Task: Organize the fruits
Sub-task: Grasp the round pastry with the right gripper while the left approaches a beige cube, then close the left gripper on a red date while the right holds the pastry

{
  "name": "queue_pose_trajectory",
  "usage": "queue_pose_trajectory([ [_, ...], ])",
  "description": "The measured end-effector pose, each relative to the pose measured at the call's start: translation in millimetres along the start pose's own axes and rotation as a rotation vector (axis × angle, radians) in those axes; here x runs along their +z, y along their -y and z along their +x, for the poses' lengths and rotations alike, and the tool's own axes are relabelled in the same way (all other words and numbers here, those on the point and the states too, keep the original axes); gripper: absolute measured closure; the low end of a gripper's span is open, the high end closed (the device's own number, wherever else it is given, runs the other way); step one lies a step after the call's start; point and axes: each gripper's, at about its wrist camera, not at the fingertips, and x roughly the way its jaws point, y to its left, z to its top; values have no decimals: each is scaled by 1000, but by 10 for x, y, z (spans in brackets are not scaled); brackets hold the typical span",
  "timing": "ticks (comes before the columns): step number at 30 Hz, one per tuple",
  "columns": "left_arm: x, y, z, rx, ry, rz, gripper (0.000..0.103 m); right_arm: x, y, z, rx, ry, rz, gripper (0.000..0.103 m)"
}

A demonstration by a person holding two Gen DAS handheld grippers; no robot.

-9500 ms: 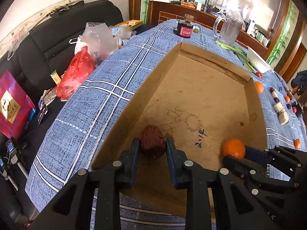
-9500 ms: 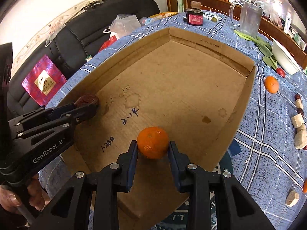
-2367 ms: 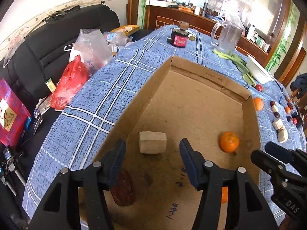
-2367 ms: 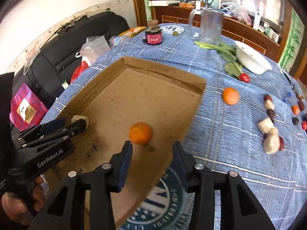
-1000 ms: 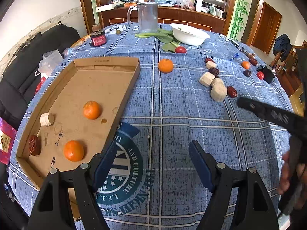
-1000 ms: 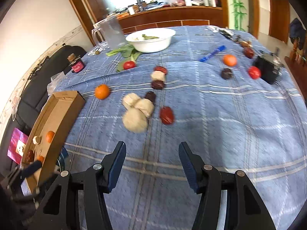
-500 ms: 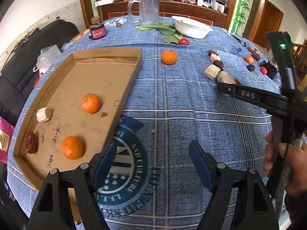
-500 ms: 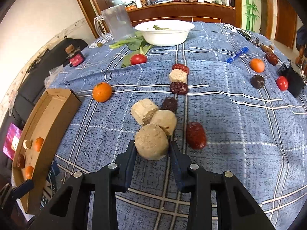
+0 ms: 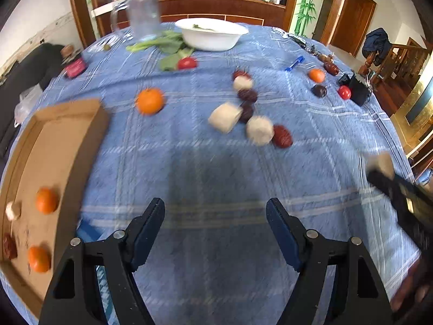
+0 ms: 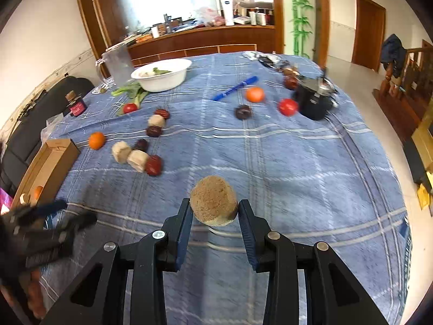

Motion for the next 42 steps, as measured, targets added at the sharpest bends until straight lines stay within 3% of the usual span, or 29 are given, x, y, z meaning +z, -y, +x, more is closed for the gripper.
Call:
queue_pose_trajectory([
  [4,211,188,145,-58,-5,-61,27,-79,213,-69,5,-5,31,66],
  [8,336,391,276,-54,18,-85,27,-129,311,-79,28,-15,49,66],
  [14,486,479,568,18,6,-127,27,-147,439,-97,64,-16,70,65],
  [17,519,508,654,110,9,-77,40,-142,476,-109,74,-15,76,65],
  [19,503,490,621,99,14,-60,55,-143,491,-121,82,-16,77,65],
  [27,232,180,413,-10,-17,-29,55,-121,476,-74,115,-18,72,65],
  [42,133,89,339,-92,9,31,52,-142,398,93,97,-67,71,65],
])
